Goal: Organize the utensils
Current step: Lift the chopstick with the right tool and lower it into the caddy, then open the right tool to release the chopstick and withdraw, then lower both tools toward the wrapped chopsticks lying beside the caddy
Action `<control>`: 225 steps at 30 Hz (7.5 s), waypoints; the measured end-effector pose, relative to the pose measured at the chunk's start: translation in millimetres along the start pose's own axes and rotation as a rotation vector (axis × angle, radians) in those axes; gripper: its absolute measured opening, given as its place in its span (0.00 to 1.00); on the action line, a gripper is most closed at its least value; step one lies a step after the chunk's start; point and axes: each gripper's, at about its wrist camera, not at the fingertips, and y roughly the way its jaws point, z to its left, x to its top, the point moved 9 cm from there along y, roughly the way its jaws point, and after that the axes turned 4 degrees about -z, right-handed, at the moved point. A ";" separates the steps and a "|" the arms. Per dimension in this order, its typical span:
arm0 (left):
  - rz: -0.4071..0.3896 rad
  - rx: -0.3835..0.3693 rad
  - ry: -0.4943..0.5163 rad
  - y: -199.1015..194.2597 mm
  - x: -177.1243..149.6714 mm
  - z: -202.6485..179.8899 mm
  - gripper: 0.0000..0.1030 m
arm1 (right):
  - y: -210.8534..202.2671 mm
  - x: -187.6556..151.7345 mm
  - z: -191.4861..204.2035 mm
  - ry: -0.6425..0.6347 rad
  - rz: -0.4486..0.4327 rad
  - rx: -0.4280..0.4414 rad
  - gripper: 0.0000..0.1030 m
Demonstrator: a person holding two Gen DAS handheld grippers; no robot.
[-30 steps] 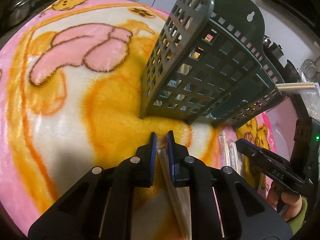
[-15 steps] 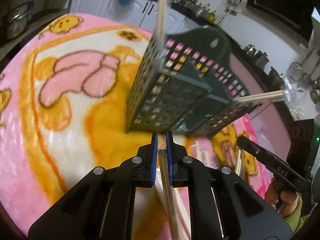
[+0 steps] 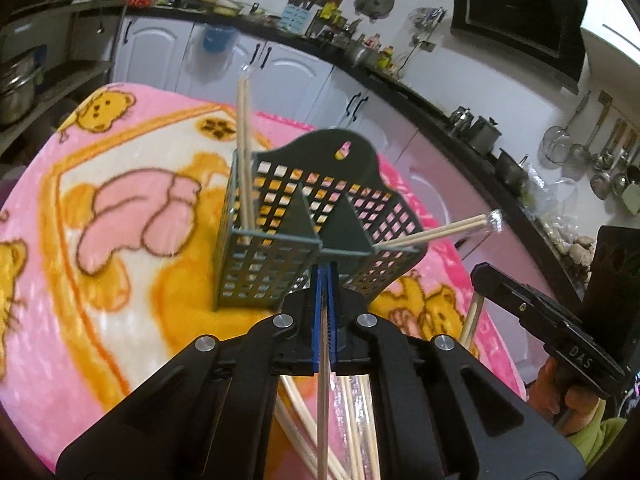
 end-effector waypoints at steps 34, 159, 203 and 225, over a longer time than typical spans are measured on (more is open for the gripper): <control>-0.262 -0.129 0.121 -56.1 114.0 -71.0 0.00 | -37.0 86.8 45.8 -0.150 -0.205 0.040 0.06; -0.189 0.037 0.063 -27.0 50.1 -11.0 0.90 | -30.1 24.0 -78.1 0.094 -0.132 -0.258 0.53; -0.065 0.119 0.055 -17.2 -18.2 7.8 0.90 | 3.1 -57.6 -42.1 0.071 0.061 -0.196 0.56; 0.081 0.115 0.032 9.2 -64.6 30.9 0.69 | 38.5 -88.3 -38.2 0.079 0.179 -0.154 0.55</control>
